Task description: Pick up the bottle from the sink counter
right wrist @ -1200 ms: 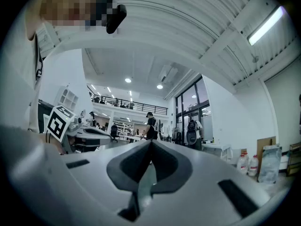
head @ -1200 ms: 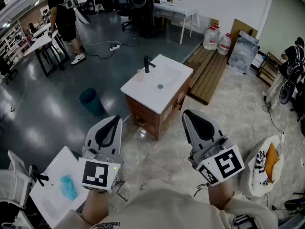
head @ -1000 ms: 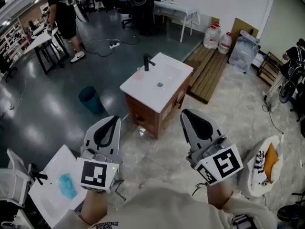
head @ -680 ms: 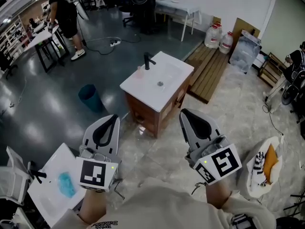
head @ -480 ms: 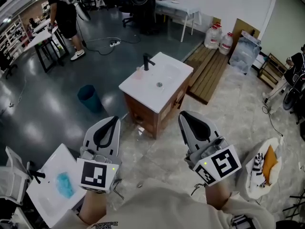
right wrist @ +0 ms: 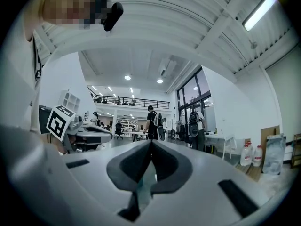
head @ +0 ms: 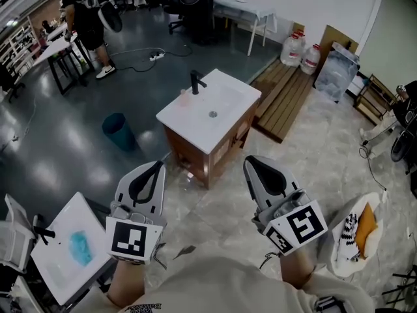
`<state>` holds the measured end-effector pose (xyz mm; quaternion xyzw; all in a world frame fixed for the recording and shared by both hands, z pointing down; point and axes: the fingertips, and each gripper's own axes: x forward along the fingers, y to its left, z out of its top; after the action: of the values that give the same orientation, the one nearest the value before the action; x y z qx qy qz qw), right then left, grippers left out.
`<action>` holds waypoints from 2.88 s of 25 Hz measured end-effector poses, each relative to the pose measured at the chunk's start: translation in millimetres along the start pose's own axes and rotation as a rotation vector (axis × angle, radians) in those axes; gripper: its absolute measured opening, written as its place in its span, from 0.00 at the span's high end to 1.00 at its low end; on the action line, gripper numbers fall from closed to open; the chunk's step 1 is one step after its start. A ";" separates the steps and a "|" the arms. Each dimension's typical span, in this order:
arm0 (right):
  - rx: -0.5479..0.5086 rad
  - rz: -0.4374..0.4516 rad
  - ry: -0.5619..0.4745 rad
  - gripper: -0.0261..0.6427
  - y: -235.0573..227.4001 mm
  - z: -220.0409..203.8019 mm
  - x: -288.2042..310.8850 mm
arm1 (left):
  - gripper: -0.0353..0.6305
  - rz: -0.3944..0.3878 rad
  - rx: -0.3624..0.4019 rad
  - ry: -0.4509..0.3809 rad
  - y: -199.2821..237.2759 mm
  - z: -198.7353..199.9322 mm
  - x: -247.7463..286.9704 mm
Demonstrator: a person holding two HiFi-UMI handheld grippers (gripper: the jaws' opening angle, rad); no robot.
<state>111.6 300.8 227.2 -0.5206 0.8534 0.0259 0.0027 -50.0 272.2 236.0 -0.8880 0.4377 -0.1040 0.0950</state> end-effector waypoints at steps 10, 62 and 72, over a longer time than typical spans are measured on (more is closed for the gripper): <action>0.033 0.022 0.017 0.97 -25.5 -23.0 -26.6 | 0.94 0.014 0.005 0.021 -39.0 -4.2 9.3; 0.034 0.022 0.134 0.97 -150.6 -78.7 439.4 | 0.94 -0.076 0.014 0.076 291.2 -98.5 342.4; 0.033 0.024 0.181 0.97 -164.5 -96.2 491.1 | 0.94 -0.084 -0.015 0.107 324.3 -119.4 381.4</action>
<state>35.0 -215.1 300.9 -0.5104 0.8566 -0.0354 -0.0661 -100.7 -235.3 305.2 -0.8995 0.4053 -0.1518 0.0605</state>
